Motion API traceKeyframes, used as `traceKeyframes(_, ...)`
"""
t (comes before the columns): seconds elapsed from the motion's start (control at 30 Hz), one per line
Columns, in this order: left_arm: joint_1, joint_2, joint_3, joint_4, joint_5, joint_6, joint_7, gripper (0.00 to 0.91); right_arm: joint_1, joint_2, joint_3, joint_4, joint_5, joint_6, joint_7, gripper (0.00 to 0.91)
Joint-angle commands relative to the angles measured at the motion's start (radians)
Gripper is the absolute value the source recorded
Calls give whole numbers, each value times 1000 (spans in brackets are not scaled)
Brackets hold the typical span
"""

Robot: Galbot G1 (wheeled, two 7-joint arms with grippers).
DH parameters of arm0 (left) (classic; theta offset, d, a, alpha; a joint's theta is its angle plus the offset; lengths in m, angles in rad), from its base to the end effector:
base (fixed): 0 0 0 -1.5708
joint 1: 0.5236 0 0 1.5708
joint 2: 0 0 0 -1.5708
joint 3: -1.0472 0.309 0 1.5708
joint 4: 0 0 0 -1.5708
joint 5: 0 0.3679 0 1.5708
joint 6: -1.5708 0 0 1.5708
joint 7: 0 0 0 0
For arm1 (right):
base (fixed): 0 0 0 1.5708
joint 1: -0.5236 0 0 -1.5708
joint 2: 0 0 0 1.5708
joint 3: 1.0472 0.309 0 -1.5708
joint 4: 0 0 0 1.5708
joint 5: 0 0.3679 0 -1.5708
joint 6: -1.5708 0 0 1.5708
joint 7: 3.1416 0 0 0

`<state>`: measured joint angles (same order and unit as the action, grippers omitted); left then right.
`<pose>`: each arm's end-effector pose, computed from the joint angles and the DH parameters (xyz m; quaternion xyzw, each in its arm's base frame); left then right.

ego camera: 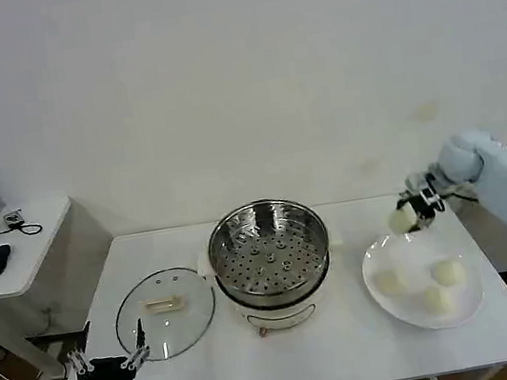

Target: Take steamed baozi put them in steamer then cover it.

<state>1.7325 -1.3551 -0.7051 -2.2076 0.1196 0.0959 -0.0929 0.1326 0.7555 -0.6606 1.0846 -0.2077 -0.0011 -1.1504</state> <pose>0.1767 0.0715 -0.2435 0.0594 -0.9764 -0.2010 0.0522 0.5543 -0.1435 -0.0959 0.4742 -0.5568 0.6030 0.3186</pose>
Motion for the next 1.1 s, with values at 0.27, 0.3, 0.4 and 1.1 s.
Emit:
traceKeyframes(0.27,5,-8,-33,0,-3,-1,0,907,368,318,-256,62,155,14,3,685)
traceKeyframes(0.3,6,-9,-36,-1,-4,0,0,907,372,360,-270,55,152,24,10,685)
traceKeyframes(0.4,13,-12,-48,-7,-4,-1,0,907,359,429,-289,41,152,42,25,685)
traceKeyframes(1.1,19,-20,-71,0,-8,-4,-1,907,223,525,-390,-71,-44,279,153,695)
